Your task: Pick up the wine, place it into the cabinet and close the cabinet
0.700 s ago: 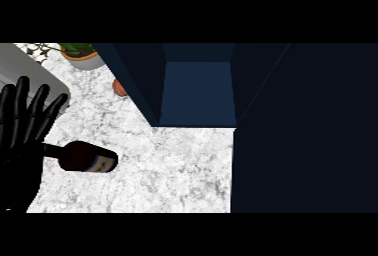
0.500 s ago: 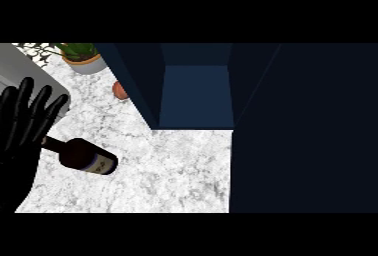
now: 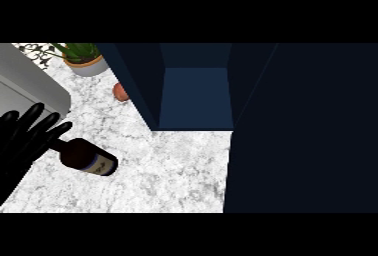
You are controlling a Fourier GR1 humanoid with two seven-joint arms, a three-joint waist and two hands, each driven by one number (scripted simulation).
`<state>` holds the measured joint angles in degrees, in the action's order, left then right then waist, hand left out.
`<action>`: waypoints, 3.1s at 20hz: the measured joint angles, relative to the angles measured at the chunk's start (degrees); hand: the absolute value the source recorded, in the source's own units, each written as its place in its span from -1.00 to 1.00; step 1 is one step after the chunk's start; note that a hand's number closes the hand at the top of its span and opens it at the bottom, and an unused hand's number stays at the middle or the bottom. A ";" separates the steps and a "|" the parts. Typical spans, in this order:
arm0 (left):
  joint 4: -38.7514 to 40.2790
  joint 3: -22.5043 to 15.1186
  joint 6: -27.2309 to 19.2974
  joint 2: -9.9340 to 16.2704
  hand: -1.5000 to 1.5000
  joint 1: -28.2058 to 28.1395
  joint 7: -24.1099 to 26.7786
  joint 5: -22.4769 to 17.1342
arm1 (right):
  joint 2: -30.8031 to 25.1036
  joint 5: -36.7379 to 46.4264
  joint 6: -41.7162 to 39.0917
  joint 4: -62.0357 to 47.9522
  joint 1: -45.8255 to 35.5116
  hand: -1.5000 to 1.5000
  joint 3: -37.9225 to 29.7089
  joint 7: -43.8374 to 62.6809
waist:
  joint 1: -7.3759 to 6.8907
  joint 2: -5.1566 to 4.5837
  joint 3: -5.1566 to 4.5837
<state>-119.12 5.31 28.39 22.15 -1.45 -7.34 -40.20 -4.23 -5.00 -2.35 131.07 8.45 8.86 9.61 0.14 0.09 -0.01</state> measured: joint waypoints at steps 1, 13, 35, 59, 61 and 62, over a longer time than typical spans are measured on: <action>-0.42 0.96 0.68 1.38 -1.00 -0.39 -1.17 -2.82 | 0.20 0.45 0.49 1.95 0.61 -1.00 1.25 1.95 | -0.06 -0.01 0.02; -5.40 13.55 -2.07 13.21 -1.00 -1.29 -14.09 -27.16 | 1.53 4.62 5.69 11.46 0.42 -1.00 11.64 14.45 | -0.21 0.11 -0.02; 1.99 13.45 1.33 8.44 -1.00 1.20 -16.62 -18.39 | -0.95 7.90 17.27 12.49 -9.11 -1.00 19.51 25.26 | 0.86 0.14 -0.09; 24.80 14.73 17.98 -2.82 -1.00 3.24 1.62 9.31 | -6.94 9.95 25.05 12.60 -12.35 -1.00 24.19 26.19 | 1.05 0.18 -0.03; 27.22 15.11 19.55 -3.41 -1.00 2.76 4.05 12.22 | -7.54 10.11 25.60 12.59 -12.73 -1.00 24.34 26.47 | 1.03 0.16 -0.08; 27.58 15.00 19.68 -3.92 -1.00 2.62 4.87 13.61 | -7.97 10.14 25.73 12.66 -12.71 -1.00 24.12 26.32 | 1.00 0.16 -0.08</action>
<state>-91.54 20.31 48.07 18.23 1.16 -2.46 -26.59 -12.20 5.13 23.38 143.73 -4.26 32.98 35.93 1.14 0.25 -0.09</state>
